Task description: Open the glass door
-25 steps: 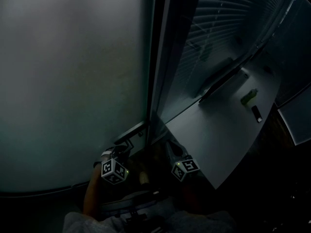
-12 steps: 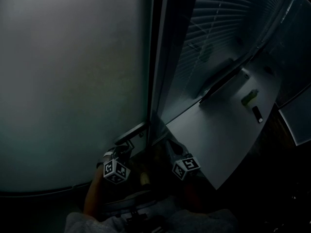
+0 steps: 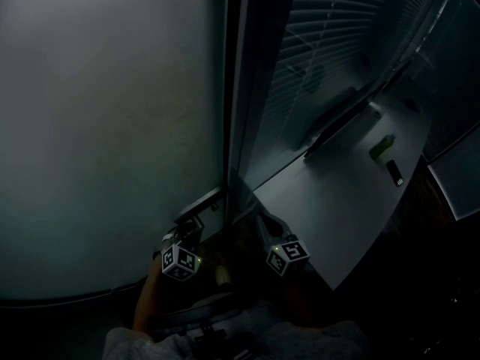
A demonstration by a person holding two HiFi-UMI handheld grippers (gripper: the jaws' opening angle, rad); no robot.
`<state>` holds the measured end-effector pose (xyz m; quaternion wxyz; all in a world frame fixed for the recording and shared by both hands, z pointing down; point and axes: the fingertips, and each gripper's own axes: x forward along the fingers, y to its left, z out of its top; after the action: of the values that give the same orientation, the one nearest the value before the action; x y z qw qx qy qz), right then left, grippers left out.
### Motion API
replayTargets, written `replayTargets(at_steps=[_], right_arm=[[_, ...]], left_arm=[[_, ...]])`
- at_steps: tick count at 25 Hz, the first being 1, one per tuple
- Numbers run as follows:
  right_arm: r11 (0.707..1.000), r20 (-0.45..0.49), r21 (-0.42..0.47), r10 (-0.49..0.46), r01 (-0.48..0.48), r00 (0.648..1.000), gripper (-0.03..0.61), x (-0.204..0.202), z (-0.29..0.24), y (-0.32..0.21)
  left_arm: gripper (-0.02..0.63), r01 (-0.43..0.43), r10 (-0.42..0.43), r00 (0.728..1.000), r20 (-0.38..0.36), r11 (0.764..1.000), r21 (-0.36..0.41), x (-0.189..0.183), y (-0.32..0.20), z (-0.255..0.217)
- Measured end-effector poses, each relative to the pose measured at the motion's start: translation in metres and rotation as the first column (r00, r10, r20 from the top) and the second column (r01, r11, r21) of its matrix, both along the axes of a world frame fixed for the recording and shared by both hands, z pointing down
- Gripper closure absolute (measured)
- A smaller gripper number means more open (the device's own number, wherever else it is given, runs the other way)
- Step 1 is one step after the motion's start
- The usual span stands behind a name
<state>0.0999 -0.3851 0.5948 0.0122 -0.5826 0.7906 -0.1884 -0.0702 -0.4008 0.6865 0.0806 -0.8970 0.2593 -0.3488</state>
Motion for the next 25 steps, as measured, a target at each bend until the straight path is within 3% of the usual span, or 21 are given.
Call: replayTargets(at_steps=[25], right_arm=[[1.000, -0.007, 0.006, 0.005, -0.005, 1.000, 0.577, 0.002, -0.004, 0.014]], left_arm=[[0.615, 0.008, -0.008, 1.000, -0.003, 1.000, -0.001, 0.009, -0.008, 0.002]])
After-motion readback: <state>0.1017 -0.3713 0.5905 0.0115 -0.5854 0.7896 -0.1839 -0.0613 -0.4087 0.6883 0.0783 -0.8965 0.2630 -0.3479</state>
